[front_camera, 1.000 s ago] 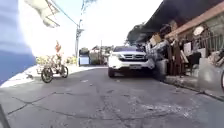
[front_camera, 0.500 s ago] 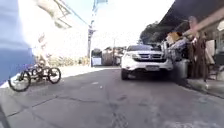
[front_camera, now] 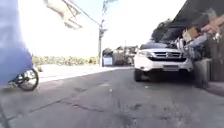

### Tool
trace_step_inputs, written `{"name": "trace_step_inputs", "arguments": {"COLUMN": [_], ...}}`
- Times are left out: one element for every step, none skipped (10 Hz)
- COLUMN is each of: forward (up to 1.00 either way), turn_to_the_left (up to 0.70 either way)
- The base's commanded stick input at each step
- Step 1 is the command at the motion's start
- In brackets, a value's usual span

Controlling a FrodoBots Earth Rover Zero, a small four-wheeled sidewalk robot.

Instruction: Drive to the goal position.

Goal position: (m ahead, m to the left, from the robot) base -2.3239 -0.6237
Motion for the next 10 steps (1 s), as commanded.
{"name": "trace_step_inputs", "arguments": {"forward": [0.76, 0.69, 0.66, 0.63, 0.00, 0.00, 0.00, 0.00, 0.00, 0.00], "turn_to_the_left": [0.37, 0.33, 0.32, 0.31, 0.84, 0.84, 0.84, 0.84, 0.84, 0.84]}}
